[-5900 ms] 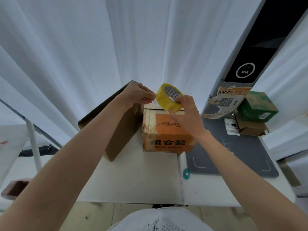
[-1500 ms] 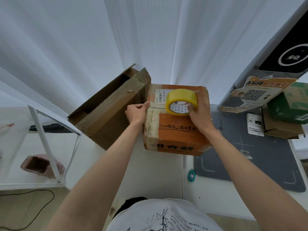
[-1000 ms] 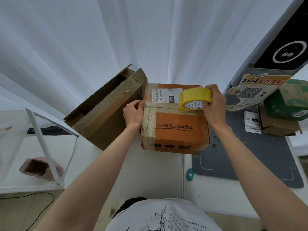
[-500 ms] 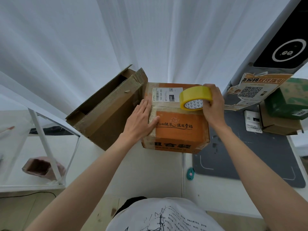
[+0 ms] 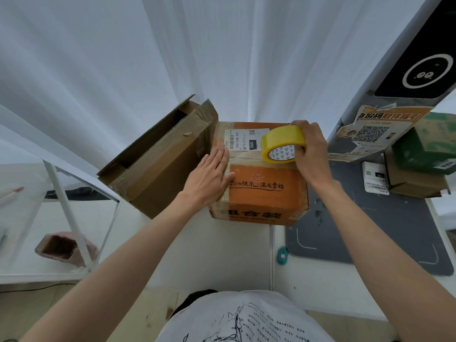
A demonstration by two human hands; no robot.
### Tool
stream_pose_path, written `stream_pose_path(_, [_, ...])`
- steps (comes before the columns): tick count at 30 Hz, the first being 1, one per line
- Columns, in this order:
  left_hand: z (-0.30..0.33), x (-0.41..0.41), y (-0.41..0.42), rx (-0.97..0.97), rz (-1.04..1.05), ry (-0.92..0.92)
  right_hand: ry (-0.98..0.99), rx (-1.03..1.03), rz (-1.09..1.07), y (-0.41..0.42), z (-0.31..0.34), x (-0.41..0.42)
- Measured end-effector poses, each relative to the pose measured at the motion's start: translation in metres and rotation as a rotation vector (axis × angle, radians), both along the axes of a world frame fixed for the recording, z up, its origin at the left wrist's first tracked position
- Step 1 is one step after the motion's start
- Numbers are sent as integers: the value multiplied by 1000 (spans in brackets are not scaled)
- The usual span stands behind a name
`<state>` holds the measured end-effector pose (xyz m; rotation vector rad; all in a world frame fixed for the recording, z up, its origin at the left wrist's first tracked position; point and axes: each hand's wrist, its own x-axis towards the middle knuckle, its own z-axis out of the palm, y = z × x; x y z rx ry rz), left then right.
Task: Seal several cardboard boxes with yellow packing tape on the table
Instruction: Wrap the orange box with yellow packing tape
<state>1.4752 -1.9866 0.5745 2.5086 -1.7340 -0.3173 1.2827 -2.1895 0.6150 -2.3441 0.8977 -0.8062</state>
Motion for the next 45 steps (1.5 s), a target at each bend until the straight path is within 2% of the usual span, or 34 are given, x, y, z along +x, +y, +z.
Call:
stream_pose_path(5, [8,-2,-6,42,-95,-91,34,-8,3,4,2,7])
stream_pose_path(7, [8,-5,-8,38,-126,-75,2,17,0,6,1,8])
stream_pose_path(14, [12,-33,-21,37,43,78,-151,290,-106,6,-2,6])
stream_pose_path(17, [5,-51,-30,24,116,73,-150,425,-108,9,-13,2])
stream_pose_path(22, [-8,-57,-26,-63,116,137,-136,506,-96,13,-26,-4])
stream_pose_path(31, [-6,-53,-23,-80,59,146,-20,248,-24,19,-25,-7])
stream_pose_path(35, [-8,-59,-26,-69,76,115,22,213,1,10,-25,-10])
stream_pose_path(42, [-12,-58,-26,-70,59,100,-74,236,-9,-1,-17,-20])
stream_pose_path(45, [-12,-55,-25,-61,57,107,-184,190,-58,-6,-17,-27])
